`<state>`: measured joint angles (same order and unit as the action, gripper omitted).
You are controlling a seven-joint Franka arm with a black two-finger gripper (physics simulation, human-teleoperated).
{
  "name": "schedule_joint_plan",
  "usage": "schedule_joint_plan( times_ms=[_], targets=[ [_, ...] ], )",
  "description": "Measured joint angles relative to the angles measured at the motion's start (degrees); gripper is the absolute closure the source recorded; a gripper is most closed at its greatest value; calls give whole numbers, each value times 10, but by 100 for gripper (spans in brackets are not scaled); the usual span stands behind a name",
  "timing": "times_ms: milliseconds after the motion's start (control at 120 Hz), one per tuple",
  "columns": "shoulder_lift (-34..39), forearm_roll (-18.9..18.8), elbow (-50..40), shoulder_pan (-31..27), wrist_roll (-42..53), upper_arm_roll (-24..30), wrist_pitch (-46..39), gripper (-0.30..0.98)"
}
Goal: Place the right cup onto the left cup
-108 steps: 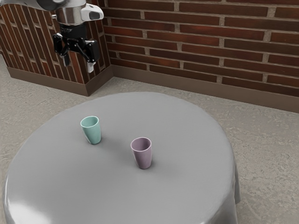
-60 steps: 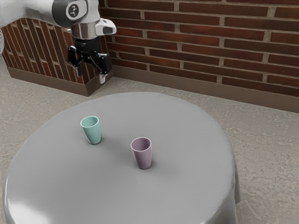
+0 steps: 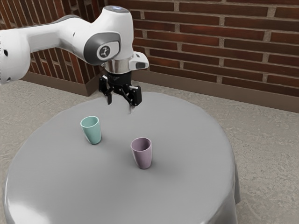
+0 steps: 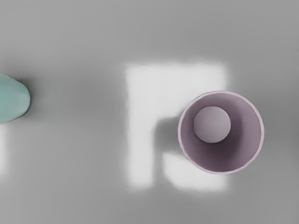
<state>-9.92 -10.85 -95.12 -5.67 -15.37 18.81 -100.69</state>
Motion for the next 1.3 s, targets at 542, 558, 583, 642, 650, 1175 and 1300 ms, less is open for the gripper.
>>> schedule_joint_plan(
  times_ms=[542, 558, 583, 642, 650, 1175, 1300],
  targets=[
    [-40, -19, -62, -1, -116, 50, -105, 0],
    [-42, -21, -62, 0, -120, 52, -107, 0],
    [-44, -26, -62, -1, -126, 55, -109, 0],
    [-49, -36, -62, 0, -140, 62, -116, 0],
    [-50, -37, -62, 0, -142, 62, -117, 0],
    [-115, -62, -84, -1, -228, 65, -207, 0],
    [-128, -67, -84, -1, -240, 65, -220, 0]
  ],
)
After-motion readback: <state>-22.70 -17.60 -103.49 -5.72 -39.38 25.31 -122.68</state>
